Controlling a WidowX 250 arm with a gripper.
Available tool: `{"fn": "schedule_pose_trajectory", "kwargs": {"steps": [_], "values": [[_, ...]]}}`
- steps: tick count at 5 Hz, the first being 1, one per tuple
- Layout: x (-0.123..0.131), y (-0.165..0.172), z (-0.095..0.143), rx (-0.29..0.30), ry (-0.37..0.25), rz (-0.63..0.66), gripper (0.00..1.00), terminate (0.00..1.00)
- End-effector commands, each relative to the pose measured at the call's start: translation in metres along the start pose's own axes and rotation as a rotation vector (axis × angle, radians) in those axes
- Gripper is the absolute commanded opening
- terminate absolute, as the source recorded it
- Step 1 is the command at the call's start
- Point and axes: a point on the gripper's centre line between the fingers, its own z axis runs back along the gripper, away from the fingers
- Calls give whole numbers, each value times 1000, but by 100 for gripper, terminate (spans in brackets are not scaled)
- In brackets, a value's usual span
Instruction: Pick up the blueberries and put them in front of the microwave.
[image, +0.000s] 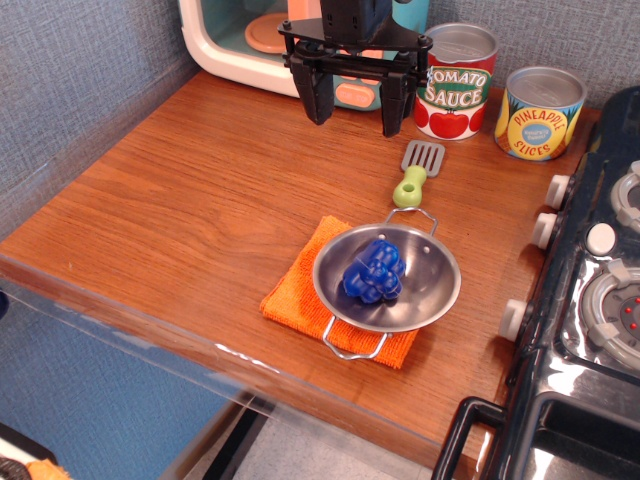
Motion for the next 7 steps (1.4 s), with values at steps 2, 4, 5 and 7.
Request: {"fn": "schedule_pose_trajectory", "kwargs": {"steps": [2,4,5,7], "values": [[-6,-27,-7,-41,-12,-62,100,0],[-48,-62,-10,27,29,-136,100,0],[-68,-59,-18,86,76,-137,100,0],[-80,-53,-33,126,117,-107,100,0]]}}
